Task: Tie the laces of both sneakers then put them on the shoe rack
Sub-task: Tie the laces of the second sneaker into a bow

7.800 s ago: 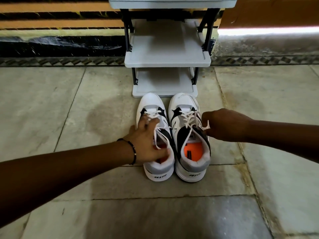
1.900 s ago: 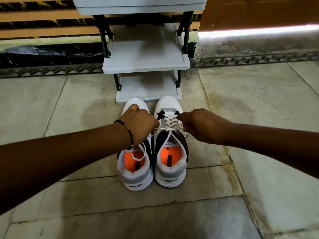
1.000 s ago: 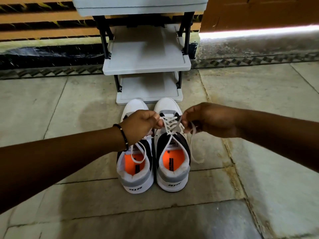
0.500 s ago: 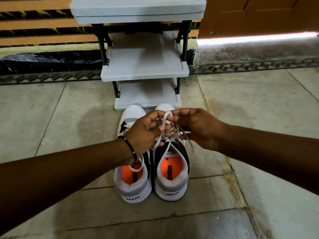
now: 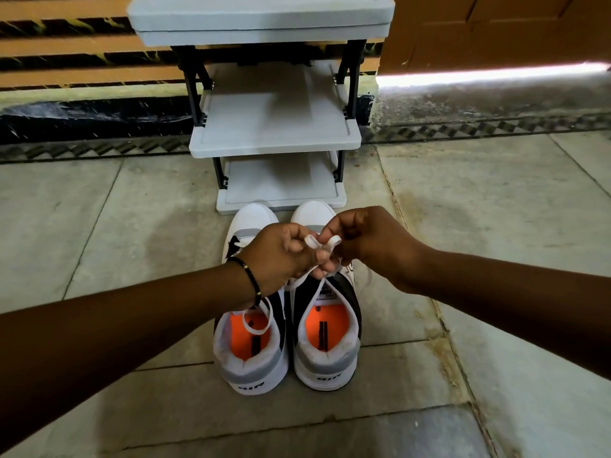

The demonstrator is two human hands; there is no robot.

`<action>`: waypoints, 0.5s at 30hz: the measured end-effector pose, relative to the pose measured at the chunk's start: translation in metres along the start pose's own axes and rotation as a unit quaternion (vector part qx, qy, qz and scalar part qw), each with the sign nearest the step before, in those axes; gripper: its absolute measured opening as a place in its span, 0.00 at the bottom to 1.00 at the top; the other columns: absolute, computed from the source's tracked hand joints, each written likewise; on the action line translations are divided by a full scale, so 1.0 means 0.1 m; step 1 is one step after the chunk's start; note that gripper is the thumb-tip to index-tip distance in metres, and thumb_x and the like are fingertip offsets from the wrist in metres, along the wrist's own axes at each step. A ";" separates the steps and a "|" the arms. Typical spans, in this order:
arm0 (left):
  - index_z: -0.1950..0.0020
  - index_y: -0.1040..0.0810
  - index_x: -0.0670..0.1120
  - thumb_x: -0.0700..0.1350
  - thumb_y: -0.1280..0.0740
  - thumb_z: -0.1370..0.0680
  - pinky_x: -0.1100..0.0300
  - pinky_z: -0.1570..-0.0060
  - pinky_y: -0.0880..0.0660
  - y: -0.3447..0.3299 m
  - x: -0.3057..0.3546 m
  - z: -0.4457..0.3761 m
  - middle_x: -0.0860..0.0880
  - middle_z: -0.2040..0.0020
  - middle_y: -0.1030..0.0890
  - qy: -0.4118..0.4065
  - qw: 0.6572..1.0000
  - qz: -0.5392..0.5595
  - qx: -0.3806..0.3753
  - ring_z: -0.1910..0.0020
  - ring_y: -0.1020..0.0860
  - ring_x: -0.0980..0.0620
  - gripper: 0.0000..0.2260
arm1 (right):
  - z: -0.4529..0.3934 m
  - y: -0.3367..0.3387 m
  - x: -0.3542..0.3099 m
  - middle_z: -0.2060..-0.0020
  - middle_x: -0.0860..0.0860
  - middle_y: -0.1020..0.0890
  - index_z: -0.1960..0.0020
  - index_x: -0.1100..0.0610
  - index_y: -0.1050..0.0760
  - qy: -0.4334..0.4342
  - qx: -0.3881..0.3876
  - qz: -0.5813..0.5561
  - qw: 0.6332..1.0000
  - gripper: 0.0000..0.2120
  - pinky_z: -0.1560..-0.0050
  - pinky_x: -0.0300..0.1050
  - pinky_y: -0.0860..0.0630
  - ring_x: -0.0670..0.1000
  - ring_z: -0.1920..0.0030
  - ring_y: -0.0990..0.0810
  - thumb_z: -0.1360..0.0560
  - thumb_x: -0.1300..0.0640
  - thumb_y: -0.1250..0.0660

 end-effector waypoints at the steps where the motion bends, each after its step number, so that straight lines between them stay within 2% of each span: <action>1: 0.54 0.26 0.37 0.36 0.33 0.28 0.65 0.66 0.22 0.01 -0.01 0.00 0.49 0.70 0.17 0.002 1.000 -0.005 0.009 0.71 0.20 0.55 0.05 | 0.00 0.00 -0.04 0.66 0.57 0.18 0.56 0.65 0.21 0.016 -0.006 0.034 0.999 0.09 0.62 0.47 0.21 0.52 0.67 0.19 0.31 0.75 0.36; 3: 0.60 0.27 0.41 0.37 0.32 0.28 0.66 0.68 0.23 0.02 -0.02 0.01 0.50 0.71 0.17 0.008 0.999 -0.012 0.030 0.72 0.20 0.56 0.04 | -0.02 -0.02 -0.09 0.63 0.58 0.16 0.56 0.62 0.21 0.035 -0.033 0.092 0.995 0.10 0.57 0.52 0.18 0.54 0.62 0.17 0.32 0.74 0.35; 6: 0.63 0.29 0.45 0.39 0.32 0.28 0.69 0.73 0.27 0.05 -0.03 0.03 0.50 0.73 0.18 0.018 0.997 -0.032 0.060 0.73 0.21 0.55 0.07 | -0.02 -0.08 -0.12 0.59 0.58 0.15 0.55 0.58 0.23 0.044 -0.086 0.145 0.985 0.10 0.51 0.60 0.20 0.57 0.57 0.16 0.32 0.71 0.33; 8: 0.62 0.29 0.46 0.40 0.32 0.28 0.66 0.73 0.29 0.08 -0.05 0.02 0.43 0.69 0.19 0.025 0.995 -0.051 0.076 0.69 0.22 0.49 0.07 | -0.02 -0.06 -0.12 0.61 0.55 0.15 0.56 0.57 0.22 0.049 -0.078 0.163 0.982 0.08 0.52 0.56 0.19 0.51 0.60 0.16 0.32 0.68 0.30; 9: 0.62 0.29 0.46 0.40 0.32 0.28 0.63 0.70 0.28 0.08 -0.05 0.03 0.38 0.65 0.20 0.027 0.995 -0.052 0.078 0.66 0.23 0.45 0.07 | -0.02 -0.04 -0.14 0.64 0.52 0.16 0.57 0.58 0.21 0.056 -0.061 0.173 0.981 0.07 0.53 0.53 0.19 0.47 0.64 0.17 0.32 0.67 0.29; 11: 0.61 0.30 0.45 0.39 0.34 0.26 0.54 0.61 0.26 0.05 -0.05 0.02 0.35 0.61 0.21 0.030 0.996 -0.044 0.065 0.61 0.23 0.42 0.06 | -0.01 -0.01 -0.16 0.67 0.52 0.17 0.60 0.58 0.20 0.070 -0.029 0.183 0.980 0.04 0.57 0.51 0.22 0.45 0.69 0.22 0.33 0.65 0.28; 12: 0.61 0.30 0.45 0.39 0.36 0.25 0.54 0.61 0.26 0.03 -0.05 0.02 0.38 0.62 0.20 0.031 0.997 -0.036 0.053 0.63 0.21 0.44 0.06 | -0.01 0.00 -0.17 0.67 0.55 0.17 0.61 0.58 0.19 0.070 -0.020 0.178 0.981 0.04 0.57 0.52 0.22 0.47 0.68 0.23 0.33 0.65 0.27; 14: 0.60 0.32 0.46 0.40 0.39 0.23 0.62 0.67 0.26 -0.01 -0.02 0.03 0.48 0.70 0.17 0.031 0.999 -0.022 0.031 0.69 0.19 0.55 0.06 | -0.01 0.02 -0.14 0.66 0.58 0.17 0.63 0.58 0.20 0.059 -0.011 0.152 0.987 0.04 0.58 0.53 0.22 0.51 0.67 0.23 0.32 0.65 0.28; 15: 0.60 0.33 0.46 0.40 0.40 0.23 0.65 0.70 0.27 -0.02 -0.01 0.04 0.51 0.73 0.17 0.031 0.999 -0.020 0.024 0.71 0.19 0.57 0.06 | -0.02 0.03 -0.11 0.66 0.57 0.17 0.62 0.59 0.20 0.048 -0.013 0.132 0.990 0.03 0.60 0.52 0.22 0.52 0.67 0.22 0.32 0.66 0.28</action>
Point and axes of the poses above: each hand's wrist, its own z-axis away from the middle knuckle, its own y-axis out of the back of the hand, x = y × z, the point moved 7 cm from there along -z, towards the middle knuckle
